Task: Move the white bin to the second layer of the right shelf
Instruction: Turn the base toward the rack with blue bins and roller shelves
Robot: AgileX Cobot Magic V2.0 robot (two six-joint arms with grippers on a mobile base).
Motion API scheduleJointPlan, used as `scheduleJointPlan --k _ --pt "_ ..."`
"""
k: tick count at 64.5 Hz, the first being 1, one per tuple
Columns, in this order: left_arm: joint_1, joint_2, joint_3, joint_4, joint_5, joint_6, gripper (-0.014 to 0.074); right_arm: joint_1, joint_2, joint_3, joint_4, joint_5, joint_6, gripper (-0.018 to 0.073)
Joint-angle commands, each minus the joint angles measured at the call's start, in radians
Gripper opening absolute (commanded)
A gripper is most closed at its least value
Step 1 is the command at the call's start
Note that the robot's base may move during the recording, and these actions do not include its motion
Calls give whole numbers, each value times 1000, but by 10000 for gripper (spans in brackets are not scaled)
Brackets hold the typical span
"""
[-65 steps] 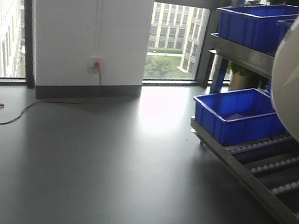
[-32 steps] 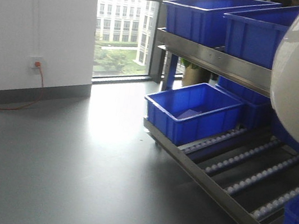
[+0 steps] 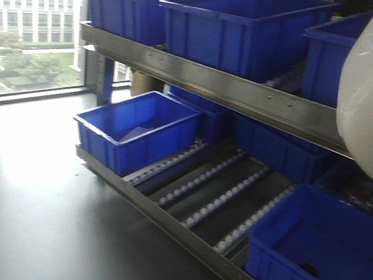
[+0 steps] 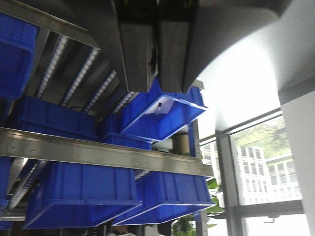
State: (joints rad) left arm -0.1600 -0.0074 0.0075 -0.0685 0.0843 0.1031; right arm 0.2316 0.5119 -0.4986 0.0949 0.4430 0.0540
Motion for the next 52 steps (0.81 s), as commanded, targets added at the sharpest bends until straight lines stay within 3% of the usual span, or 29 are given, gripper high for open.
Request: scheduleJointPlan --k 1,52 --pt "1 -14 37 -5 -84 -4 85 -3 3 -33 3 -95 -1 57" --pt "1 -14 37 -5 -84 -4 85 -3 3 -33 3 -95 -1 57"
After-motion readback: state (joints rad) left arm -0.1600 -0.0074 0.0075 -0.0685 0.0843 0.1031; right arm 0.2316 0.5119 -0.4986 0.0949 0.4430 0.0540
